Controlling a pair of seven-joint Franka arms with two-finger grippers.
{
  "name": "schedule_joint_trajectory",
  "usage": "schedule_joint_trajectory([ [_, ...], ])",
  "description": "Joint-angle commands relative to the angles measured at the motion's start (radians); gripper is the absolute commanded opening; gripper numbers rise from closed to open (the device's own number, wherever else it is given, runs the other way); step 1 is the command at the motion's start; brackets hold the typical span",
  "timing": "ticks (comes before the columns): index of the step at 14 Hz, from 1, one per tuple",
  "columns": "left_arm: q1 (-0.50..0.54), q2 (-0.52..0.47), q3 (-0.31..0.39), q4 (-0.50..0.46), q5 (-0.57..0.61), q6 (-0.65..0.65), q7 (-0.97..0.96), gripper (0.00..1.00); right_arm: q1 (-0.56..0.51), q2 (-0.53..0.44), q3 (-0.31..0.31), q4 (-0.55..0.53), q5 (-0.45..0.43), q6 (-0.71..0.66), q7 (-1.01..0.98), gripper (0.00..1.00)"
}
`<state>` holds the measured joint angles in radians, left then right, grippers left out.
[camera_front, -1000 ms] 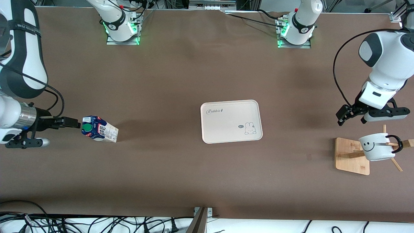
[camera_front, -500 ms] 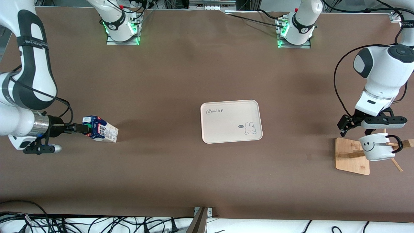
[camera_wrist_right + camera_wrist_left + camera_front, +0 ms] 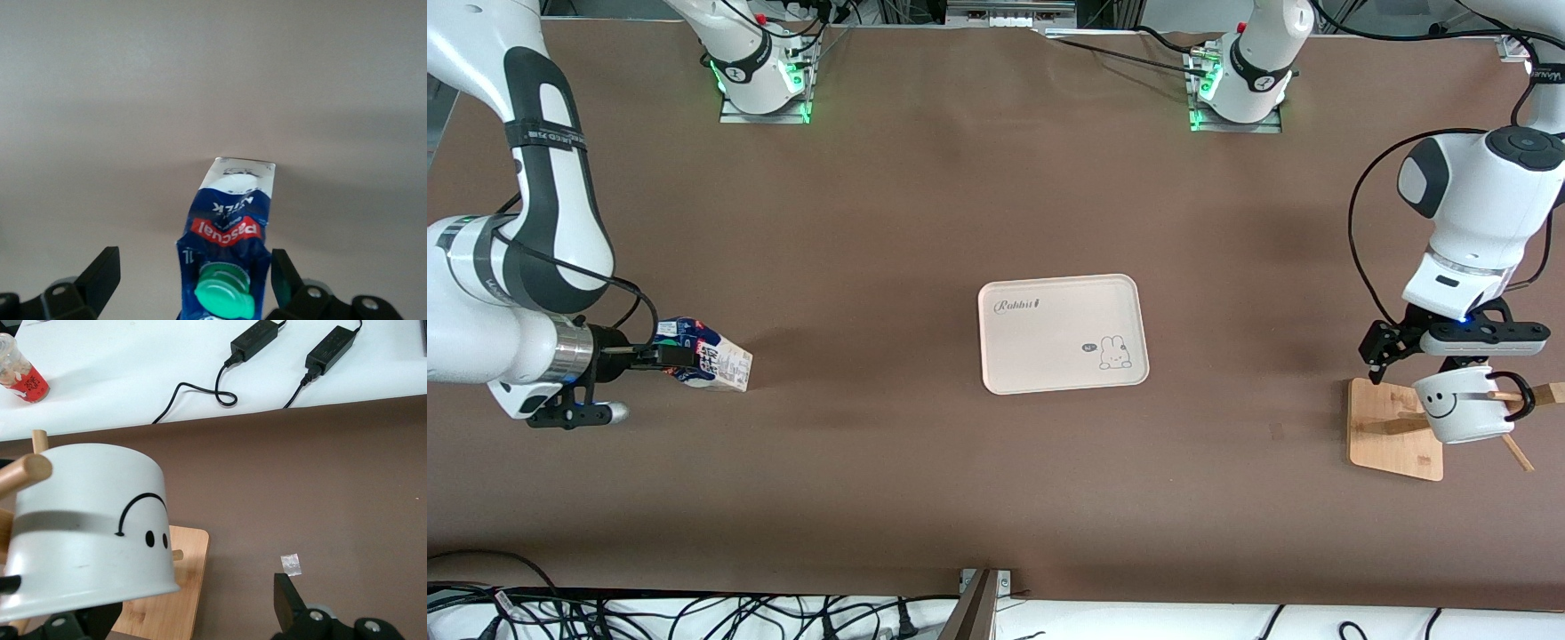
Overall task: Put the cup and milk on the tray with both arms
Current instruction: 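Lower the right gripper onto the milk carton while the left gripper reaches the mug, then close the right gripper on the carton while the left gripper grips the mug rim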
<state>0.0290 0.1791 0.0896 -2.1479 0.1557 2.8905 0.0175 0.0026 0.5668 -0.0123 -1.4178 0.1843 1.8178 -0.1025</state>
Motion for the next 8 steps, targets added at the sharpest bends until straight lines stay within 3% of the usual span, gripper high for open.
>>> schedule_joint_trajectory([
  [1, 0.014, 0.020, 0.002, 0.016, 0.018, 0.042, 0.029, 1.00, -0.004, -0.008, -0.009, -0.009, 0.003, -0.054, 0.006, 1.00],
  [6, 0.014, 0.020, 0.019, 0.017, 0.043, 0.044, 0.030, 1.00, -0.010, -0.008, -0.014, -0.009, -0.029, -0.080, 0.001, 1.00],
  [8, 0.017, 0.020, 0.030, 0.017, 0.085, 0.044, 0.030, 0.92, -0.012, -0.008, -0.014, -0.009, -0.029, -0.087, 0.001, 1.00],
])
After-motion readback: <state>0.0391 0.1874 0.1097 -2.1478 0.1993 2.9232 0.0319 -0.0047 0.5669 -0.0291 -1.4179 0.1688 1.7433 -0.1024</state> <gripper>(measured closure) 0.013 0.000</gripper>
